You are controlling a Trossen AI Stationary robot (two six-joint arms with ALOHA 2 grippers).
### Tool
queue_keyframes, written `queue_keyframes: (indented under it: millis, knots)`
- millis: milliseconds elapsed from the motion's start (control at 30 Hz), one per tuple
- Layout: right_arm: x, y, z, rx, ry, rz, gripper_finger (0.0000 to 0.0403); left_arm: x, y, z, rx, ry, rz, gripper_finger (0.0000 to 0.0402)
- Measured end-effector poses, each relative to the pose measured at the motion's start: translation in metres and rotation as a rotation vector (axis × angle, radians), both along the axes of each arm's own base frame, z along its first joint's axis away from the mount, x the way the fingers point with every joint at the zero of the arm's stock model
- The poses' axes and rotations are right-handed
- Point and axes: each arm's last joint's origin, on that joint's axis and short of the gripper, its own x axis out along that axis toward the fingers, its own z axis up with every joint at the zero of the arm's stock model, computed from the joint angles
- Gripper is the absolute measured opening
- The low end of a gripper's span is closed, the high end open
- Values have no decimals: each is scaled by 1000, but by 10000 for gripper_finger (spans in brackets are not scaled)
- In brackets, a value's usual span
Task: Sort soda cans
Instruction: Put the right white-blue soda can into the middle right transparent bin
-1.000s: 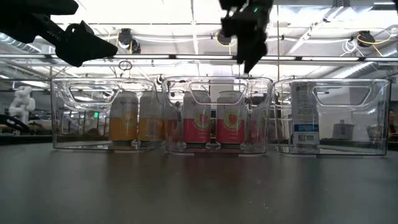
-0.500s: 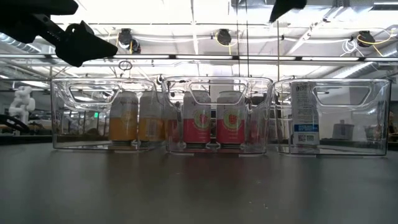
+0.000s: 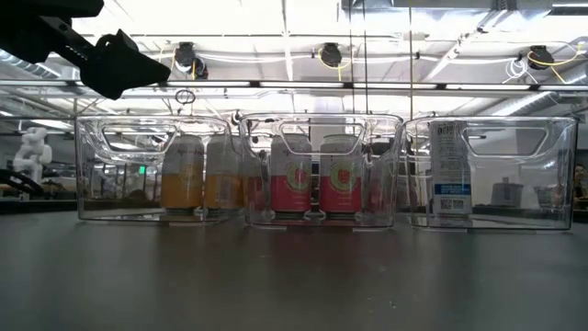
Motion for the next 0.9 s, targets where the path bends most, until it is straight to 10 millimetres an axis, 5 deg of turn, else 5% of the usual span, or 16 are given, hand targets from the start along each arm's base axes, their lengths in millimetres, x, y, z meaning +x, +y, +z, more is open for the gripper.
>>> queue_keyframes:
  millis: [433, 900]
  knots:
    - [-35, 63, -8, 110, 35, -241, 345, 0, 0, 0, -3, 3, -12, 390]
    - [-75, 119, -52, 95, 258, -344, 345, -1, -3, -1, -23, 22, -91, 390]
